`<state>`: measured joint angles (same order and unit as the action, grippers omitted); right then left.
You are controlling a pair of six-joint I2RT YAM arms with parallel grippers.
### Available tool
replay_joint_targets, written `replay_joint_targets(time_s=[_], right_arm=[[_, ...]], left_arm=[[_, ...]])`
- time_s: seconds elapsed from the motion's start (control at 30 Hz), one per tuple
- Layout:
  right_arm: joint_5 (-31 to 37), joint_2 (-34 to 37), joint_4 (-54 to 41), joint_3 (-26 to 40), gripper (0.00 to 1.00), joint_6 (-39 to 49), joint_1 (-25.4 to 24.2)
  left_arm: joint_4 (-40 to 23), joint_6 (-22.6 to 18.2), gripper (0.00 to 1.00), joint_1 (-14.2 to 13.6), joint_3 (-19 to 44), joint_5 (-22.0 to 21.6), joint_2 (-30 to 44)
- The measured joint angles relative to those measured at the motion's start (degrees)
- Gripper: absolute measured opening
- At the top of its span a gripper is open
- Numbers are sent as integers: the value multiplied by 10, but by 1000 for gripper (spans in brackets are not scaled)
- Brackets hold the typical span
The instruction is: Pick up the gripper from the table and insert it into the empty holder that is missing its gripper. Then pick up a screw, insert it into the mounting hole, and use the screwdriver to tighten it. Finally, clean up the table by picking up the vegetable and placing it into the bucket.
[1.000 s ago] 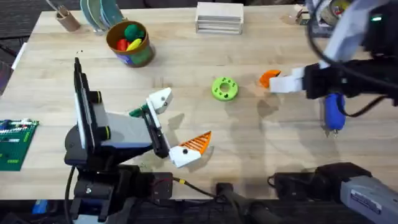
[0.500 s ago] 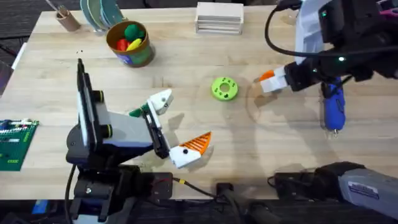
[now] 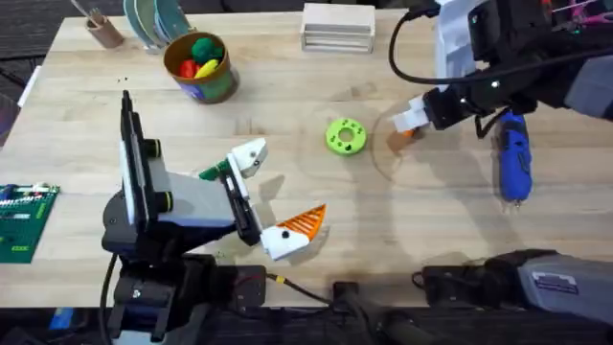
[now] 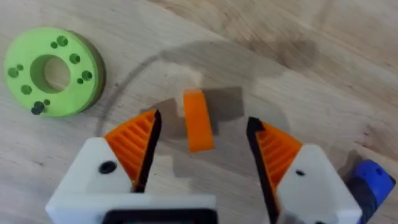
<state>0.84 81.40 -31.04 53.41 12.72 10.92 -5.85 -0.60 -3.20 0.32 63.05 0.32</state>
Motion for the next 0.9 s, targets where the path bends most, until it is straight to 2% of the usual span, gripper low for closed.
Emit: replay_joint_targets(time_s=[0.3,0.67,0.77,0.87,0.9], right_arm=[[0,0,-3,0,672,6,0],[0,0,-6,0,468,7,0],[0,0,-6,0,331,7,0],[0,0,-5,0,59,10,0],[1,0,-5,0,23,12,0]], left_arm=[[0,0,993,0,0,0,0],[0,0,993,0,0,1,0],[0,0,993,0,0,1,0],[0,0,993,0,0,2,0],[0,0,993,0,0,2,0]])
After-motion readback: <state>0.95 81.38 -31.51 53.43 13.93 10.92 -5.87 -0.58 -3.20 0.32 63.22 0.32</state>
